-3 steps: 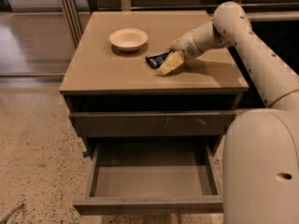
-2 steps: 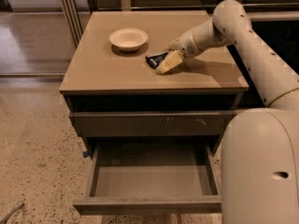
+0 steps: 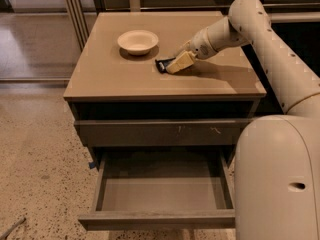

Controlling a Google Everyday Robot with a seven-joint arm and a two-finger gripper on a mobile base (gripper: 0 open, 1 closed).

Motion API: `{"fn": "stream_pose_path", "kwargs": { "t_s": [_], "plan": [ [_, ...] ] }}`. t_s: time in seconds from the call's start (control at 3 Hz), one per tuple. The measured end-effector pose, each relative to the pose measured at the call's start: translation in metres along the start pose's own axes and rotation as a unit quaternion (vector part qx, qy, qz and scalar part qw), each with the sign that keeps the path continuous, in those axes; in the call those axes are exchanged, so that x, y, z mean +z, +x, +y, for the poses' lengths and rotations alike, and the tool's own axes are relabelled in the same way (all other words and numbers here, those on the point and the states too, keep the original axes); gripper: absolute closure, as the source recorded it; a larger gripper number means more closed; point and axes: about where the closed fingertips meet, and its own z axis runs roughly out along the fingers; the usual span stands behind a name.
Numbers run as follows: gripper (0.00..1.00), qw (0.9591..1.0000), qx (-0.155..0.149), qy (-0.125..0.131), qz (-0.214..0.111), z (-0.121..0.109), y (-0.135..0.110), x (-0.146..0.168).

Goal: Place rxbar blueberry into middle drawer

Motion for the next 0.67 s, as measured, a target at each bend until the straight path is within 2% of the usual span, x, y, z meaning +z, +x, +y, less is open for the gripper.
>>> {"fn": "stream_pose_path", "kwargs": {
  "t_s": [0.33, 0.67],
  "plan": [
    [1.0, 0.9999, 0.006, -0.012, 0.006, 0.0107, -0.0103, -0.0091],
    [1.0, 0.9999, 0.006, -0.012, 0.006, 0.0109, -0.0104, -0.009]
  ]
}}
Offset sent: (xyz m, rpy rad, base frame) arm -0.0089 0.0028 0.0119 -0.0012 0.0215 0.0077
